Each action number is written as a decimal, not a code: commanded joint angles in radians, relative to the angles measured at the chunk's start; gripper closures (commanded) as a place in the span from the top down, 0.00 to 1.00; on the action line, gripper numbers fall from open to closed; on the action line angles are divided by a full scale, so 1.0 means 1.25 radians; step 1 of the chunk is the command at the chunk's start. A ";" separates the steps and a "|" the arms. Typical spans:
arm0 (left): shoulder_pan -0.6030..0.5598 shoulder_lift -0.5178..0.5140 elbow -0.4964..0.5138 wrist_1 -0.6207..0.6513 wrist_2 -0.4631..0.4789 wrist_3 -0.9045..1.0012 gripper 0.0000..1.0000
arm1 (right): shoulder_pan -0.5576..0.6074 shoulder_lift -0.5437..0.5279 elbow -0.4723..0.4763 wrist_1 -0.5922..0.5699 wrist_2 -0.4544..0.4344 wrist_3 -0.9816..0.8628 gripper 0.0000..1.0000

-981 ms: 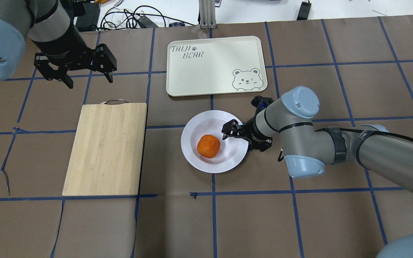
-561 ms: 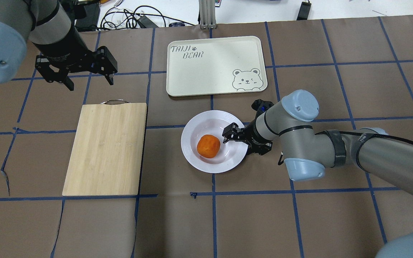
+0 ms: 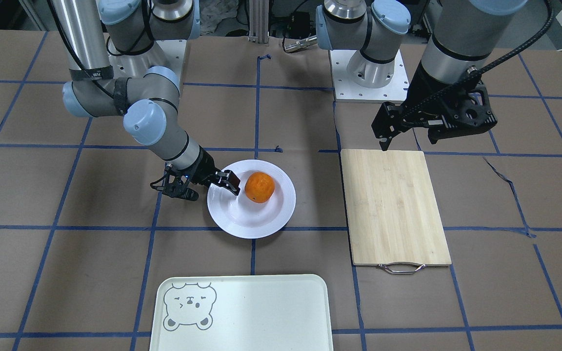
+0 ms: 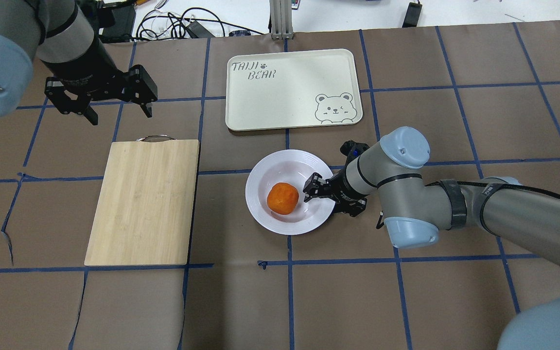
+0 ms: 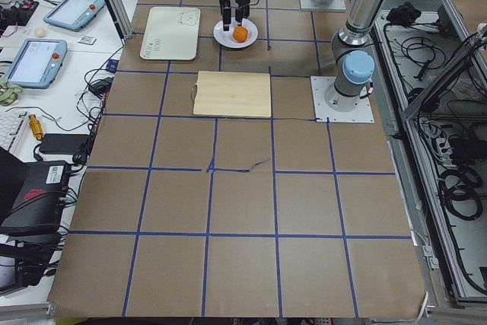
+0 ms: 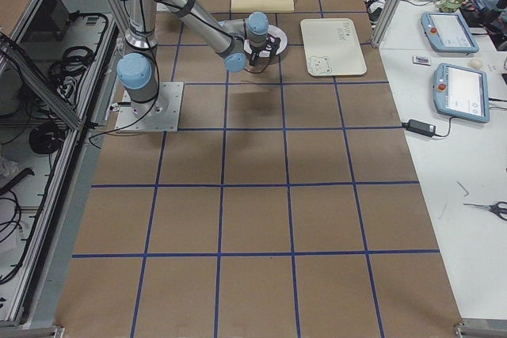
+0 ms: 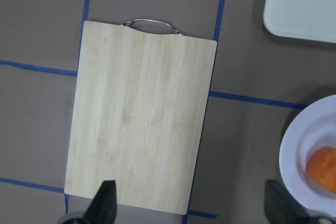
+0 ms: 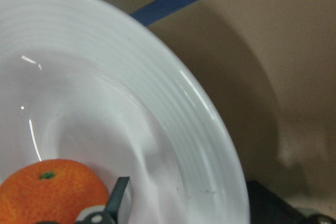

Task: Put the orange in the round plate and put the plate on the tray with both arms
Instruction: 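Grip the white plate rim with the right gripper, then carry the plate with the orange onto the bear-printed tray with the right gripper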

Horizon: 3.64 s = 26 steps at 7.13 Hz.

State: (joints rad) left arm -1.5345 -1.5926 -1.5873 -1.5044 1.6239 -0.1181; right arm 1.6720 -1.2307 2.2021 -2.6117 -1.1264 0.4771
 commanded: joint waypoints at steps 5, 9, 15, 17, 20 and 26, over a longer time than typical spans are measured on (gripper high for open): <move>0.003 0.003 0.000 -0.002 0.002 0.000 1.00 | -0.005 -0.029 -0.006 0.007 -0.001 0.010 0.00; 0.010 0.006 0.001 -0.002 0.004 0.000 1.00 | -0.009 -0.050 -0.018 0.006 0.054 0.102 0.00; 0.010 0.003 -0.002 0.001 -0.001 0.000 1.00 | -0.013 0.082 -0.340 0.011 0.038 0.110 0.00; 0.010 0.003 0.000 0.002 -0.001 0.000 1.00 | -0.013 0.211 -0.496 0.010 0.040 0.180 0.00; 0.011 0.003 0.000 0.001 0.000 0.000 1.00 | -0.017 0.335 -0.630 0.010 0.040 0.271 0.00; 0.011 0.003 -0.002 0.002 0.000 0.000 1.00 | -0.018 0.329 -0.564 0.008 0.040 0.306 0.72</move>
State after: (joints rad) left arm -1.5202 -1.5892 -1.5892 -1.5030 1.6245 -0.1181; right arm 1.6502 -0.8100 1.4828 -2.5990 -1.0754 0.8561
